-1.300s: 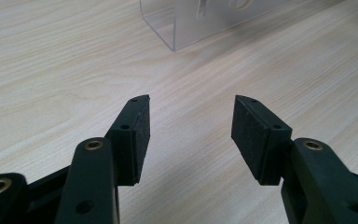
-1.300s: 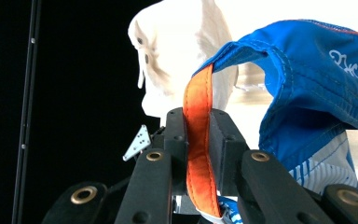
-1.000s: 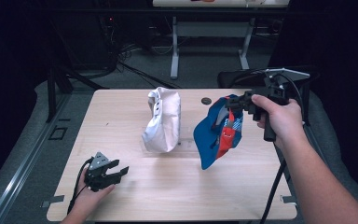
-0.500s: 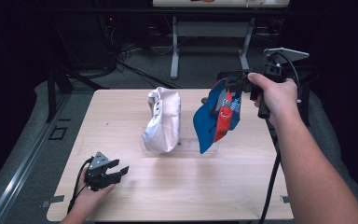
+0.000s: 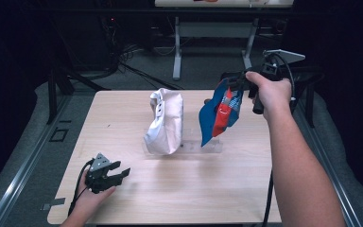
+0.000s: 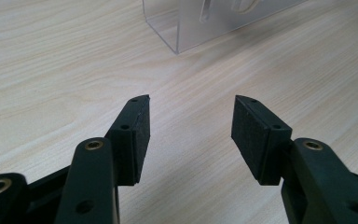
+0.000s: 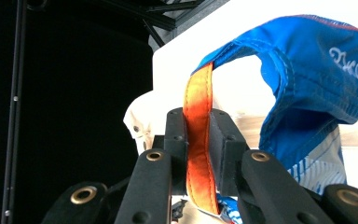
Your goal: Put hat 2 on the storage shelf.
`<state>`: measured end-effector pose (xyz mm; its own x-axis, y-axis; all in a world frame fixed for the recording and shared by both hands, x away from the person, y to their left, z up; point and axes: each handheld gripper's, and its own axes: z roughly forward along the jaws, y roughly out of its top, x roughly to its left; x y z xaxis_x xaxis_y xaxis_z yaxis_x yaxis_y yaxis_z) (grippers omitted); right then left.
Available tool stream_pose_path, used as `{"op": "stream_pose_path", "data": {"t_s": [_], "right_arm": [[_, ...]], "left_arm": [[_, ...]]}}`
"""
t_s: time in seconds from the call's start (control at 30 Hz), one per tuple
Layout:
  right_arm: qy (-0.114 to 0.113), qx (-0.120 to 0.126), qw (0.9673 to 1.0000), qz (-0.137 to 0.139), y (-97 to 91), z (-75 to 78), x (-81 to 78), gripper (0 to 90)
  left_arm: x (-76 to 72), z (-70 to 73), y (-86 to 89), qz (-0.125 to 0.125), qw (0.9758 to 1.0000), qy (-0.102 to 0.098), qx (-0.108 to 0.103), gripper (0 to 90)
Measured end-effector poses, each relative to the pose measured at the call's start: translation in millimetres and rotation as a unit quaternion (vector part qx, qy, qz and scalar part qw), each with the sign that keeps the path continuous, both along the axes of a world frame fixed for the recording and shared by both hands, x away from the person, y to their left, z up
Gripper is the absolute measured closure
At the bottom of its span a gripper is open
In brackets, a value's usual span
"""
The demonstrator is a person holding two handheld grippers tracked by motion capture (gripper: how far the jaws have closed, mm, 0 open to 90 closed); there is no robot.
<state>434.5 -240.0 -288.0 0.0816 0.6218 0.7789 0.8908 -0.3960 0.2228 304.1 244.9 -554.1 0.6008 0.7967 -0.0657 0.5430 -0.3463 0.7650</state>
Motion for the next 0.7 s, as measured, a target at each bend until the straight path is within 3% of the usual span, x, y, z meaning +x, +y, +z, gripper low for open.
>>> {"op": "stream_pose_path", "data": {"t_s": [0.1, 0.43, 0.7], "right_arm": [[0.003, -0.012, 0.9999, -0.004, 0.9, -2.6, 1.7, 78.7], [0.010, 0.000, 1.0000, -0.002, 11.0, -17.4, 7.7, 78.6], [0.024, -0.015, 0.9993, 0.022, 20.6, -34.4, 8.8, 78.5]], "left_arm": [[-0.1, -0.5, -0.6, 0.001, 1.0000, -0.002, -0.004, 47.5], [0.4, -1.2, -0.6, 0.002, 1.0000, -0.004, -0.005, 47.5], [0.3, -1.4, -1.1, 0.003, 1.0000, -0.003, -0.005, 47.5]]}}
